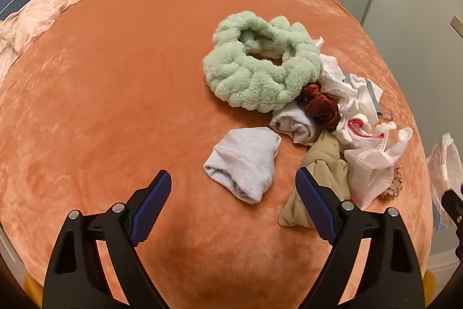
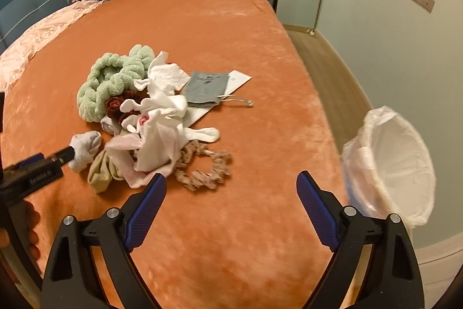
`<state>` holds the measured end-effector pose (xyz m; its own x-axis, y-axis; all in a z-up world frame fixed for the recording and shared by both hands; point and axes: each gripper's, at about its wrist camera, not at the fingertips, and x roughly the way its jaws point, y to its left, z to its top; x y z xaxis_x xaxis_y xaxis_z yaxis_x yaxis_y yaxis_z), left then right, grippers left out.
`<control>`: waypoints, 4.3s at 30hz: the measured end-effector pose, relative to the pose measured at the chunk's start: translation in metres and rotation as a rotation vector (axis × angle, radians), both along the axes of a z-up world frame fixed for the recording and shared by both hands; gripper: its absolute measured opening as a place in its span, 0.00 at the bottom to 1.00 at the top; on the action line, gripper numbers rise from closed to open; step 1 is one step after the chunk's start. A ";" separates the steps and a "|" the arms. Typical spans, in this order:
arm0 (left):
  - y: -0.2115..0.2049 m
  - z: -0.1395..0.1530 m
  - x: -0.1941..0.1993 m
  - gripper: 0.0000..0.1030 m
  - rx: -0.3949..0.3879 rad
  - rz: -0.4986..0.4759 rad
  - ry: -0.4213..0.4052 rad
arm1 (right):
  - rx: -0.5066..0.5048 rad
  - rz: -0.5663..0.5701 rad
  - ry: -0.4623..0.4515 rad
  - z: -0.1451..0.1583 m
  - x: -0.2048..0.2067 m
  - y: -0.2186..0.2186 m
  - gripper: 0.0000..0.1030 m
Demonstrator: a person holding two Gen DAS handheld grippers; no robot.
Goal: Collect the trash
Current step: 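Grasp the white sock with the left tool while the right tool grasps a pink-white cloth, then carry both held items over the white bin and open both tools, then move both open tools back to the clothes pile on the bed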
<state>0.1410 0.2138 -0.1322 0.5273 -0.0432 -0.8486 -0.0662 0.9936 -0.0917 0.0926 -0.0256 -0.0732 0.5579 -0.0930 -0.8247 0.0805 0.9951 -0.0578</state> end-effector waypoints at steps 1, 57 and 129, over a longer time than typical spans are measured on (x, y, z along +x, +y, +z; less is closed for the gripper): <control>-0.002 -0.003 0.003 0.78 0.003 -0.012 0.004 | 0.013 0.002 0.010 -0.003 0.004 0.002 0.81; -0.323 0.166 -0.040 0.21 -0.118 -0.485 -0.213 | 0.069 -0.181 -0.279 0.151 -0.048 -0.204 0.01; -0.216 0.134 -0.036 0.64 -0.132 -0.197 -0.155 | 0.063 -0.160 -0.202 0.114 -0.054 -0.141 0.67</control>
<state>0.1055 -0.0024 0.0017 0.6209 -0.2620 -0.7388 0.1517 0.9648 -0.2147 0.0385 -0.1663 0.0404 0.6937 -0.1453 -0.7054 0.2411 0.9698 0.0374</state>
